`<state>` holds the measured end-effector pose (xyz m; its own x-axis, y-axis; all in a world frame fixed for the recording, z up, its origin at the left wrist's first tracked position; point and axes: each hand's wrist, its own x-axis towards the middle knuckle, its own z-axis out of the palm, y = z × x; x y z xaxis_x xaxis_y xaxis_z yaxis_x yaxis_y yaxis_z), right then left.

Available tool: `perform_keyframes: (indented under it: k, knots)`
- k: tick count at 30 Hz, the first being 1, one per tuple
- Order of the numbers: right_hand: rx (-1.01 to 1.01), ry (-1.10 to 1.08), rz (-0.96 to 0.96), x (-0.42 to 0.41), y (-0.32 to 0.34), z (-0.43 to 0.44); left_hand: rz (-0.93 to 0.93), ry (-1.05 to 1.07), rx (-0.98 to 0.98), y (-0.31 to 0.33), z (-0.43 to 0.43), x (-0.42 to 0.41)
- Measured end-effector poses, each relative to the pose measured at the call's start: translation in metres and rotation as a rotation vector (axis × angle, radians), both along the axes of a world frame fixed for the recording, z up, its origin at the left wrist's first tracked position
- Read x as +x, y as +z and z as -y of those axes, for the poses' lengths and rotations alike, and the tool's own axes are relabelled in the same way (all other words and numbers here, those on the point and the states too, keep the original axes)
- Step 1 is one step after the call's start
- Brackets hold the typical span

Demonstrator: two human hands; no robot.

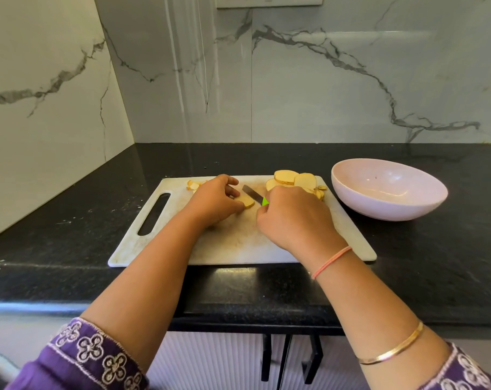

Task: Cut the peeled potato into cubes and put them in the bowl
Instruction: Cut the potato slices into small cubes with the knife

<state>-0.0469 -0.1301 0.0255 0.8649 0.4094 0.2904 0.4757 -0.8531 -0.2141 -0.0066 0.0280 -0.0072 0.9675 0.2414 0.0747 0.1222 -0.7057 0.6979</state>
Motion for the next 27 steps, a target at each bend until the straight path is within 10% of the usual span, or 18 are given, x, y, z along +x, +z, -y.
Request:
perform_keyframes:
  k: [27]
  knots:
    - [-0.170,0.051,0.008,-0.024,0.009,-0.003,0.048,0.034,0.028,-0.001,0.004,0.000]
